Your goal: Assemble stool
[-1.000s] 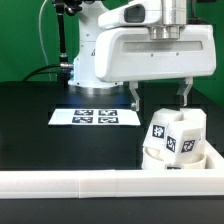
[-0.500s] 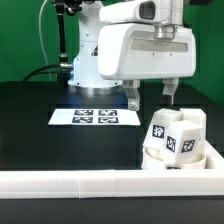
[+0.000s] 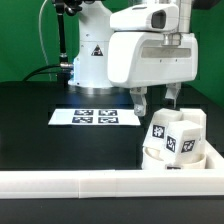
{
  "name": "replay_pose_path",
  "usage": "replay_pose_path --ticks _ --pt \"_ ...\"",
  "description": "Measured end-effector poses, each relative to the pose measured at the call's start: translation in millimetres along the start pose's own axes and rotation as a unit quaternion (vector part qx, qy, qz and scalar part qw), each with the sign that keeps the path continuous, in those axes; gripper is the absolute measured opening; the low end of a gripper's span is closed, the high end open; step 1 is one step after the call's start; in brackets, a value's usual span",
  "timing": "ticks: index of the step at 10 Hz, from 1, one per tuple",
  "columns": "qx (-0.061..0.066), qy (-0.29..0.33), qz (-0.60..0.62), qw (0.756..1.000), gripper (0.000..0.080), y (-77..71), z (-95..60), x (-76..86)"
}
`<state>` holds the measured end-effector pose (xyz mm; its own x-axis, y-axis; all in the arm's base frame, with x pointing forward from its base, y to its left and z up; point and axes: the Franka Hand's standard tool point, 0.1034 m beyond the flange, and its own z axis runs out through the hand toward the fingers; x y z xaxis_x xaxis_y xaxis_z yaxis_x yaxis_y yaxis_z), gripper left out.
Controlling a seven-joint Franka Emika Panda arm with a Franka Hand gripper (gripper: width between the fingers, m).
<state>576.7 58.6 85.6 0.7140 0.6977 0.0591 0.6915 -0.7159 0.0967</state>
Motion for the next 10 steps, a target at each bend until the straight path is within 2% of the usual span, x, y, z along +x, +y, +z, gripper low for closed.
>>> replay_pose_path --ticks 3,4,5,7,8,9,10 --pt "0.000 -0.004 0.013 1.000 0.0639 -1.3 5.8 -1.6" --pt "0.000 -0.004 0.015 1.000 0.0481 -0.7 6.4 -0.8" --pt "-0.001 -0.003 0.017 1.000 0.0481 -0.2 6.2 0.1" --pt "-0.001 -0.004 0.024 1.000 0.0152 -0.3 7.9 0.4" --pt "-0.008 0.001 0.015 1.000 0.0152 4.5 8.7 -0.9" --pt "-0.018 0.007 0.016 1.000 0.0035 12.3 9.4 -5.9" --pt "-0.016 0.006 0.040 0.999 0.0035 11.3 10.1 -6.8"
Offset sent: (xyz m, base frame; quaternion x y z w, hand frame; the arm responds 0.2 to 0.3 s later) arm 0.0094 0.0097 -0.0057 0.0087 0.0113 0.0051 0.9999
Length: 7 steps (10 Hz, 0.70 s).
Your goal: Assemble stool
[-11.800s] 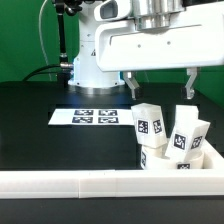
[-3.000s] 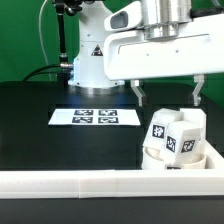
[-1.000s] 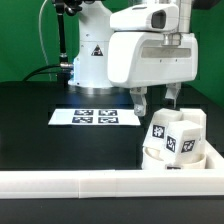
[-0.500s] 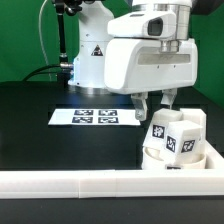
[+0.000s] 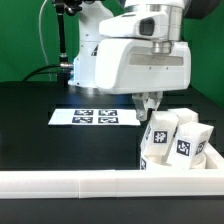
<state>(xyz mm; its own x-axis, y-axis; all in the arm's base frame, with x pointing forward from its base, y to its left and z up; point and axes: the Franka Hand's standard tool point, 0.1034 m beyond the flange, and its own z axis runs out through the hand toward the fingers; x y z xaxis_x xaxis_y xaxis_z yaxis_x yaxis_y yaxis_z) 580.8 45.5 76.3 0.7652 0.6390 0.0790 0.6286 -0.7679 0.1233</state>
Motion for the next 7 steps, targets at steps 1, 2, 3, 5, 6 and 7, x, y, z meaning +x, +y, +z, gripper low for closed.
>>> replay_pose_path --ticks 1,2,3,5,6,7 --pt "0.000 0.000 0.011 1.000 0.0007 0.4 0.0 -0.3" --pt "0.000 0.000 0.043 0.999 0.0002 0.6 0.0 -0.4" --pt "0.000 0.000 0.047 0.999 0.0002 0.6 0.0 -0.5" --pt "0.000 0.000 0.046 0.999 0.0001 0.8 0.1 -0.7" --pt "-0.002 0.000 0.006 1.000 0.0001 4.0 -0.5 -1.3" --pt "-0.004 0.001 -0.042 0.999 0.0001 12.7 -3.0 -0.7"
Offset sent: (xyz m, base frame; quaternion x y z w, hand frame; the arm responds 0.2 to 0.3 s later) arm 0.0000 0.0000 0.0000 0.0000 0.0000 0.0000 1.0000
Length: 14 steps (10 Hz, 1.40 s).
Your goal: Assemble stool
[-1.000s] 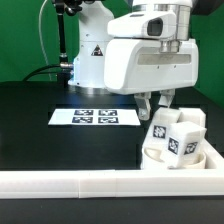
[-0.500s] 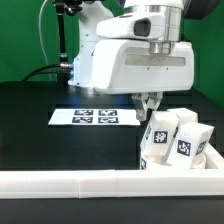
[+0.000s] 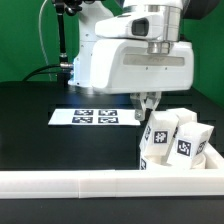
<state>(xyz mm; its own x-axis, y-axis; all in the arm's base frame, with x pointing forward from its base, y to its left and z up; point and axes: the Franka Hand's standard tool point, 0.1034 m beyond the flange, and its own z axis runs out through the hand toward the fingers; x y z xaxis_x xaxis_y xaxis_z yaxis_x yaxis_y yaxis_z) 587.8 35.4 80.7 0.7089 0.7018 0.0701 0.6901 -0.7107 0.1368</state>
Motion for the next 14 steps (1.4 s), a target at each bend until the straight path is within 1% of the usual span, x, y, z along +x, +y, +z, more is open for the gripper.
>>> replay_pose_path --ticks 1,2,3,4,5,6,7,8,9,11,12,14 --pt "0.000 -0.003 -0.032 0.999 0.0165 5.3 -2.9 2.0" --pt "-0.006 -0.007 -0.091 0.996 0.0165 9.3 -6.1 5.1" --pt "-0.007 -0.013 -0.124 0.992 0.0344 10.3 -7.0 5.6" --pt "-0.009 -0.016 -0.147 0.989 0.0344 11.7 -6.2 3.2" --pt "-0.011 -0.020 -0.175 0.984 0.0545 13.4 -6.0 1.6" --pt "-0.013 -0.024 -0.201 0.979 0.0617 14.9 -5.9 0.2" --pt "-0.015 -0.029 -0.229 0.973 0.0617 14.6 -5.7 0.5" --pt "-0.014 -0.040 -0.282 0.958 0.0644 11.1 -5.0 4.0" --pt "-0.013 -0.047 -0.307 0.950 0.0648 10.6 -6.1 10.0" --pt "-0.007 -0.048 -0.299 0.953 0.0649 6.1 -6.6 22.9" --pt "-0.009 -0.045 -0.298 0.954 0.0649 5.1 -8.0 28.3" --pt "-0.007 -0.047 -0.292 0.955 0.0649 3.9 -4.0 28.1"
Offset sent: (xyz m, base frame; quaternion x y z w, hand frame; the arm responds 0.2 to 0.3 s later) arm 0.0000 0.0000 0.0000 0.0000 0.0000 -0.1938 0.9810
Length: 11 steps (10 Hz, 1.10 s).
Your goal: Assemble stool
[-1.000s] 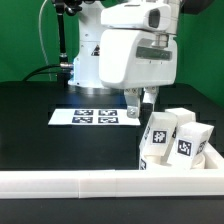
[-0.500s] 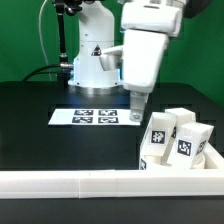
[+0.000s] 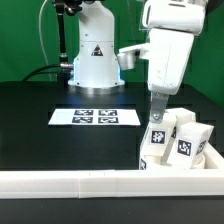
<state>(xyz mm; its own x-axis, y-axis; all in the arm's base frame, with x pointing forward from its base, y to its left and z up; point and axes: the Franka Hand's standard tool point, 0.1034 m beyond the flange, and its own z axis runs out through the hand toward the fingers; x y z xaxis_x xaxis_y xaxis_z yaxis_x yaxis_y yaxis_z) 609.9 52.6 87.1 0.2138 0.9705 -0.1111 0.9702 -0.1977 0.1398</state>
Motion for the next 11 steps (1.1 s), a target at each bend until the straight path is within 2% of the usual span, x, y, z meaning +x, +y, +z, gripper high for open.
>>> replay_pose_path --ticks 4,5,6,7,11 --pt "0.007 -0.004 0.014 1.000 0.0621 -4.4 9.0 1.2" --pt "0.007 -0.004 0.017 1.000 0.0443 -4.6 9.7 2.2" --pt "0.006 -0.004 0.011 1.000 0.0342 -3.6 9.8 -0.8" --pt "0.006 -0.005 0.018 1.000 0.0342 -2.0 10.8 -6.7" --pt "0.006 -0.005 0.102 0.995 0.0342 -2.3 10.8 -6.4"
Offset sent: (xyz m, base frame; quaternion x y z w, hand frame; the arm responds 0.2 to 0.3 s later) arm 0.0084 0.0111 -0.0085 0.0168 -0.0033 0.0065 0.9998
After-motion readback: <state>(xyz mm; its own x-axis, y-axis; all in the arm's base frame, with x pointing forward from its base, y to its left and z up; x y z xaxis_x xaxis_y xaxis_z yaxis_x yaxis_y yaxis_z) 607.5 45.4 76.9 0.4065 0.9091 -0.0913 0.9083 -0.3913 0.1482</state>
